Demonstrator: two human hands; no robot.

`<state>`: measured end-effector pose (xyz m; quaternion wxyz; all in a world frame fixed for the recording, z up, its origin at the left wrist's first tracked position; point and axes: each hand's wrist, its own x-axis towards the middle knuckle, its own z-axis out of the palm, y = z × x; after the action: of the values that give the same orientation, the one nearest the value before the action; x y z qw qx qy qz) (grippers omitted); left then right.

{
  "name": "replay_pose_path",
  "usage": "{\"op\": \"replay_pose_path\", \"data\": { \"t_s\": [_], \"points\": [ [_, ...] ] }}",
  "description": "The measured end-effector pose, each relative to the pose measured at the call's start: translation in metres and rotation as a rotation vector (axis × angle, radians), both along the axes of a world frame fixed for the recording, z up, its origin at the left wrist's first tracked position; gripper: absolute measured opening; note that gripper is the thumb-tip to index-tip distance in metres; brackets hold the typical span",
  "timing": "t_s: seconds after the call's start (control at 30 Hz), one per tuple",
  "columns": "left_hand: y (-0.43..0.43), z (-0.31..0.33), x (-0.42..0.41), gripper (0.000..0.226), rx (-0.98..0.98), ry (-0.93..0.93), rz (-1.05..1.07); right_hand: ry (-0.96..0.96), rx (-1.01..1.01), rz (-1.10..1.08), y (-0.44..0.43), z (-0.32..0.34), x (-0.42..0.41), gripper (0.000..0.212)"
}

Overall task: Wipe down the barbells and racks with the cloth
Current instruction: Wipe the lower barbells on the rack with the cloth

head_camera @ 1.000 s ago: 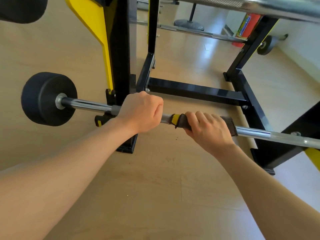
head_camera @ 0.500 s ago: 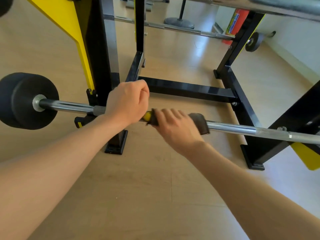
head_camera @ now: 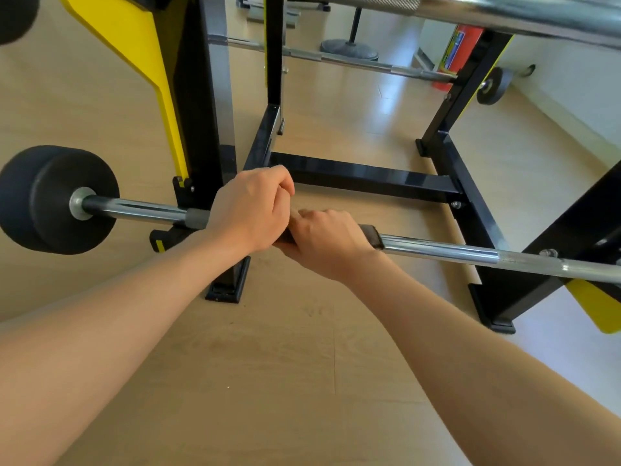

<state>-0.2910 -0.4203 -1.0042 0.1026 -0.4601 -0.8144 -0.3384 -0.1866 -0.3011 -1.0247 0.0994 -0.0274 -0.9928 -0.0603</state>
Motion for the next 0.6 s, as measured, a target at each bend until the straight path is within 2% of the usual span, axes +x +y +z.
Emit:
{"op": "replay_pose_path", "data": {
  "t_s": [0.13,0.33,0.47,0.6],
  "points": [
    [0.014,-0.005,0.013,0.025,-0.066,0.002,-0.082,0.062,0.047,-0.042,0.044,-0.008,0.054,0.037],
    [0.045,-0.002,0.024,0.028,-0.117,-0.091,-0.192,0.065,-0.045,-0.139,0.073,-0.007,0.077,0.058],
    [0.058,0.005,0.028,0.028,-0.229,-0.26,-0.208,0.087,-0.247,-0.255,0.071,0.005,0.074,0.05],
    [0.048,0.027,0.038,0.027,-0.389,-0.36,-0.245,-0.09,-0.555,-0.454,0.057,0.032,0.072,0.045]
  ]
}}
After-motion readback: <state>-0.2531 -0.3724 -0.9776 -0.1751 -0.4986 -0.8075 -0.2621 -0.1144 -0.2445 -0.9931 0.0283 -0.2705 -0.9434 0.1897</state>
